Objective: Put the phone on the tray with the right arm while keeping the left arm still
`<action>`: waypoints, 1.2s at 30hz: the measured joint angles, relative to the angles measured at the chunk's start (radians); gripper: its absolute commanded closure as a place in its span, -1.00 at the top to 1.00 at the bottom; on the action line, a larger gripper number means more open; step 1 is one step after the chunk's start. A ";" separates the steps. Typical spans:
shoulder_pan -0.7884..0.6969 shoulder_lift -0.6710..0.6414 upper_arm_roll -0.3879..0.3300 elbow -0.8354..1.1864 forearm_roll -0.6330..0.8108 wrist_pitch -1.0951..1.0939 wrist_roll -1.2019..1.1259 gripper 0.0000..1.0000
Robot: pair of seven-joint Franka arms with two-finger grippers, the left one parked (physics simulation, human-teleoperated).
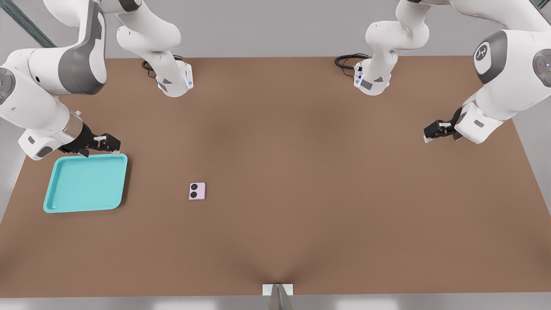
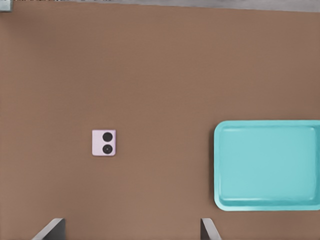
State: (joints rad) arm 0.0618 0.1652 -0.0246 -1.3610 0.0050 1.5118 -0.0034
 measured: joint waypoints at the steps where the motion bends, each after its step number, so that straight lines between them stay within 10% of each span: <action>1: -0.001 0.002 0.003 0.000 0.000 0.004 0.002 1.00; 10: 0.148 0.353 0.079 -0.092 -0.029 0.239 0.078 1.00; 15: 0.089 0.369 0.094 -0.404 -0.006 0.559 0.147 1.00; 36: 0.073 0.467 0.162 -0.475 0.005 0.835 0.318 1.00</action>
State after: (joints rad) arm 0.1343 0.6324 0.1379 -1.8357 0.0098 2.3472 0.3144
